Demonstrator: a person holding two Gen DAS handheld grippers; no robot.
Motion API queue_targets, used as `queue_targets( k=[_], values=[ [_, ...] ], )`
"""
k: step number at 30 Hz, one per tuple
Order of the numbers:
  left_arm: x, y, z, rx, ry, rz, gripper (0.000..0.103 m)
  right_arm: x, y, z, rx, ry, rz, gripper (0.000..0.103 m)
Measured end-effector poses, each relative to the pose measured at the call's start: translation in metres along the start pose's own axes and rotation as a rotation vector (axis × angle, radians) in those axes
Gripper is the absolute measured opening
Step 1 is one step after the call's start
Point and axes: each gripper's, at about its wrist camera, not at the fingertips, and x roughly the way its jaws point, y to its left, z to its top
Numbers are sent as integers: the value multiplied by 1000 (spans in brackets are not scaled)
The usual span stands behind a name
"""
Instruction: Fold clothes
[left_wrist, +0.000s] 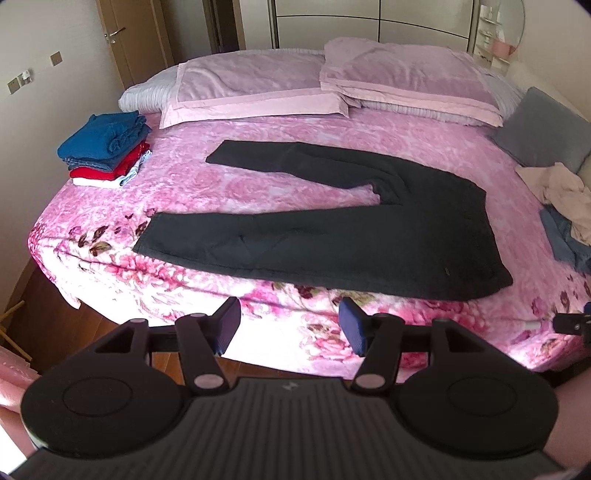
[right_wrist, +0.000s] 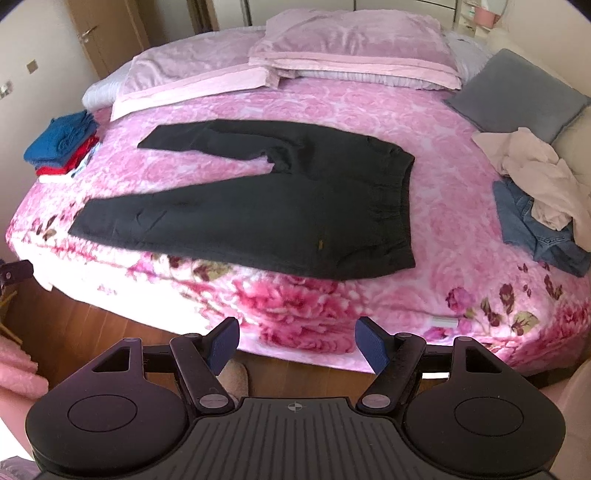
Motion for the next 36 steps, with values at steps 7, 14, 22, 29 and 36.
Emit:
queue_targets(
  k=[7, 14, 22, 29, 36],
  values=[
    [38, -6, 49, 5, -50, -48, 55, 13, -32, 29, 101, -64, -41, 73],
    [96, -18, 119, 102, -62, -158, 59, 37, -53, 75, 195, -89, -88, 73],
    [179, -16, 209, 246, -30, -291, 59, 84, -56, 132, 339, -65, -159, 72],
    [250, -9, 265, 340, -12, -384, 59, 123, -55, 171, 437, -72, -150, 72],
    [314, -21, 282, 394, 52, -432, 59, 177, -70, 196, 437, 31, -120, 72]
  ],
)
